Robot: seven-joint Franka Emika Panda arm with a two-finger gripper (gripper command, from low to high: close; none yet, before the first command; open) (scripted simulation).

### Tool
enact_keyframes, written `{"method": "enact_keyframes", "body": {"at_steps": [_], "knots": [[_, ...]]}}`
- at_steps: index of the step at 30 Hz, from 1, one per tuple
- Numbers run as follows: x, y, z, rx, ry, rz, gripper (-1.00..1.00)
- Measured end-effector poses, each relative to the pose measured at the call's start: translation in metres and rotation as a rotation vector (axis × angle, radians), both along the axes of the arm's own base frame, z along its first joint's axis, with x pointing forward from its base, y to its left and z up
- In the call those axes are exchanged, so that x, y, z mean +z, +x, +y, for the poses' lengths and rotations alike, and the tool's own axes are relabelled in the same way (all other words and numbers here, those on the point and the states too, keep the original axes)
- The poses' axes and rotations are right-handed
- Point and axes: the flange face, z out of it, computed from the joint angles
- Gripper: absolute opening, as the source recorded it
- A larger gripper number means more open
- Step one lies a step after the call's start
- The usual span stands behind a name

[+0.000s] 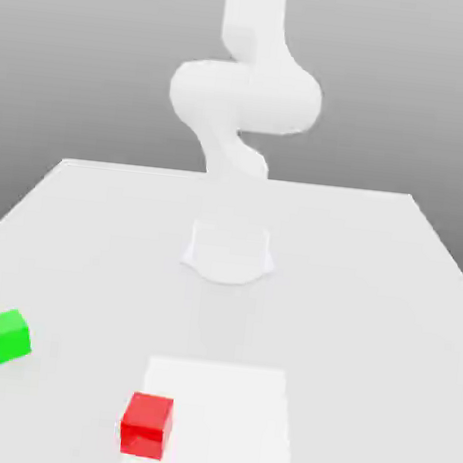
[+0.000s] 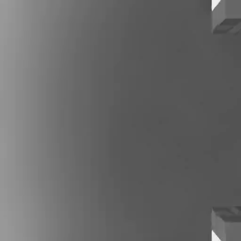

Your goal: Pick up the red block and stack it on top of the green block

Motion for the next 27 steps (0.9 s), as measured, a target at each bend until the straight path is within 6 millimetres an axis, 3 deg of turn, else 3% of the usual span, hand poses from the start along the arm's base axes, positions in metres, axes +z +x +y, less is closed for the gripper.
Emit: {"method": "enact_keyframes", "body": {"at_steps": [6,12,17,23,27], "knots": [[-0.111,0.065,-0.018,-0.015,0.017,0.186,0.00],[-0.229,0.097,-0.036,-0.036,0.029,0.366,0.00],[-0.329,0.099,-0.050,-0.059,0.034,0.517,0.00],[-0.444,0.074,-0.067,-0.088,0.032,0.696,0.00],[-0.498,0.070,-0.068,-0.090,0.030,0.722,0.00]]}}
